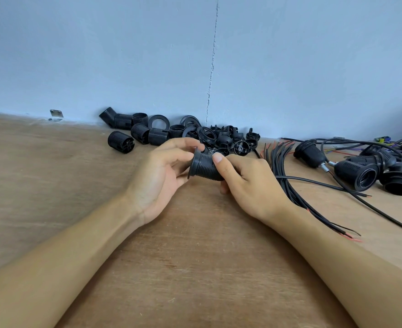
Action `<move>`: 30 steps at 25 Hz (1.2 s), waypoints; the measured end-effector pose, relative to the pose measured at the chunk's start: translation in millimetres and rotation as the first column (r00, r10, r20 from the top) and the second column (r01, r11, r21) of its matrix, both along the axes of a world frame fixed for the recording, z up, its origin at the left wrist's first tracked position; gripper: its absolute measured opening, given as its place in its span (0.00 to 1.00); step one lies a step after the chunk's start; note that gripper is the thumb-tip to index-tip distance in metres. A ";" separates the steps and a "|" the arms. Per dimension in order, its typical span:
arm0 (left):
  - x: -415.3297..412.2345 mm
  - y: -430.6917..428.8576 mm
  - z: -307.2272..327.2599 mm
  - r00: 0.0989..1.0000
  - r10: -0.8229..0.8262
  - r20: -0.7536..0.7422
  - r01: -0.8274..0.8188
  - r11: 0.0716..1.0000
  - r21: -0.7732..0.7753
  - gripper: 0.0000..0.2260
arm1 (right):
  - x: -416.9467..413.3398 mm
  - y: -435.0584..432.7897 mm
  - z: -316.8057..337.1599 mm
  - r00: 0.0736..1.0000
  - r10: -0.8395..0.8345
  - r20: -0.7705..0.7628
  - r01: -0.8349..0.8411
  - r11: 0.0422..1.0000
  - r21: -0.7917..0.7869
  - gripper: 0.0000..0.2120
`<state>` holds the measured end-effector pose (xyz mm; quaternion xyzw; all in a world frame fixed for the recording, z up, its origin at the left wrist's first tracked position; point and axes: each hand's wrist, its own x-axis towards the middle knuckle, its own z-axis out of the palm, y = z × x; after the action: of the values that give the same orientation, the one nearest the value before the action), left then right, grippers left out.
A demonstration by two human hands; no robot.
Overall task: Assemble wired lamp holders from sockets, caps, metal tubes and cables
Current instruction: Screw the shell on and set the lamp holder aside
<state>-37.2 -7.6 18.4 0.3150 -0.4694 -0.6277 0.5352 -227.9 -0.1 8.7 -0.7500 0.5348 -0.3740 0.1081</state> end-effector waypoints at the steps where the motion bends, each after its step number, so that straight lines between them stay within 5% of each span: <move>1: 0.8 1.0 1.4 1.000 0.001 0.011 0.000 1.000 -0.020 0.09 | 0.1 0.0 -0.4 1.000 0.000 -0.009 0.000 1.000 -0.009 0.23; 3: 2.5 2.0 5.0 1.000 0.000 0.022 0.001 0.999 -0.044 0.08 | -0.1 -1.2 -0.8 1.000 -0.020 -0.017 0.020 0.999 -0.036 0.21; 8: 2.6 -0.7 -0.3 0.979 0.058 0.194 -0.054 0.998 -0.024 0.24 | -1.9 -3.5 1.5 0.985 -0.092 0.146 0.100 0.994 -0.043 0.16; 14: -1.0 -7.5 -6.9 0.988 0.104 0.115 -0.112 0.991 0.070 0.18 | -1.6 -0.1 1.0 0.995 0.039 0.092 -0.037 0.999 -0.025 0.16; 20: -3.5 -1.0 -0.2 0.959 0.122 0.258 -0.097 0.990 -0.106 0.16 | 2.9 1.0 -0.9 0.985 0.081 -0.155 -0.098 0.990 -0.103 0.18; 27: -3.3 4.7 3.4 0.941 0.262 0.213 -0.221 0.955 -0.198 0.18 | 2.2 -0.7 1.6 0.994 -0.046 -0.098 0.042 0.998 -0.050 0.17; 30: -3.0 5.2 -1.9 0.896 0.314 0.314 -0.283 0.949 -0.142 0.19 | 0.5 -1.8 2.3 0.997 -0.077 0.022 0.077 0.997 0.006 0.16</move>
<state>-40.2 -2.4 16.5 0.4594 -0.5275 -0.4535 0.5523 -227.4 -2.0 11.0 -0.7242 0.5631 -0.3849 0.1015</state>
